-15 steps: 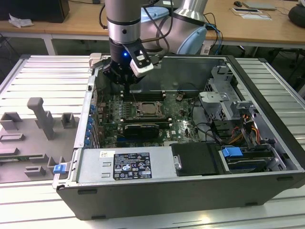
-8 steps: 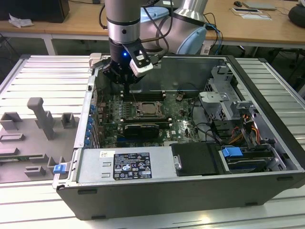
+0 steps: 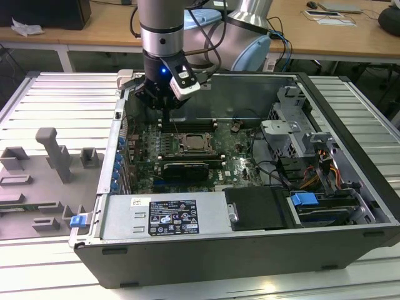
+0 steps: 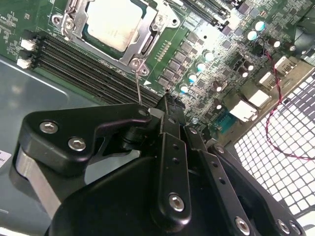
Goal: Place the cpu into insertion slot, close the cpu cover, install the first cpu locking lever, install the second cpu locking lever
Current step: 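Install the first cpu locking lever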
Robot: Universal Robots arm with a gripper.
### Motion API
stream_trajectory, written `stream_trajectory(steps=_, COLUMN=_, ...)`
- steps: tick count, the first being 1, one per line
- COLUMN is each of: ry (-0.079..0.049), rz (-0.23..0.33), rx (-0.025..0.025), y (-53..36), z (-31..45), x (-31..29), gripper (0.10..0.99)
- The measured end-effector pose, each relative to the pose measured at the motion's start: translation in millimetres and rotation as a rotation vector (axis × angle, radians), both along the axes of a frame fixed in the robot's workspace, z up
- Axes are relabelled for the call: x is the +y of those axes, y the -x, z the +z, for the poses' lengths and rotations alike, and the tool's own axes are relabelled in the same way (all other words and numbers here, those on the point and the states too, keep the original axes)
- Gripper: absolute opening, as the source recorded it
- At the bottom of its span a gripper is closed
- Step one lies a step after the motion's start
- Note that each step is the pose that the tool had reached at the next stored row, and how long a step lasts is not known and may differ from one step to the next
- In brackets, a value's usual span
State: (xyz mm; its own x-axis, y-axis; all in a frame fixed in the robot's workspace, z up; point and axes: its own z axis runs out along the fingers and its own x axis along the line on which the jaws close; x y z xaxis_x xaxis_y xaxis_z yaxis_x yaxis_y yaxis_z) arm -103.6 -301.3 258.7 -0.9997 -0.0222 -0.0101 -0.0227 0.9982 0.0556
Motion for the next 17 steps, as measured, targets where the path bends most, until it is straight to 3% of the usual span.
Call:
stream_trajectory(steps=7, ry=0.002, rz=0.0, rx=0.0, y=-3.2, z=-0.1, x=6.1, gripper=0.106)
stream_trajectory(steps=11, ry=0.004, rz=0.0, rx=0.0001, y=-12.7, z=-0.6, x=7.1, gripper=0.106)
stream_trajectory(steps=15, ry=0.013, rz=0.0, rx=0.0002, y=-32.7, z=-3.6, x=8.5, gripper=0.106)
stream_trajectory(steps=17, ry=0.014, rz=0.0, rx=0.0005, y=-49.8, z=-6.0, x=9.3, gripper=0.106)
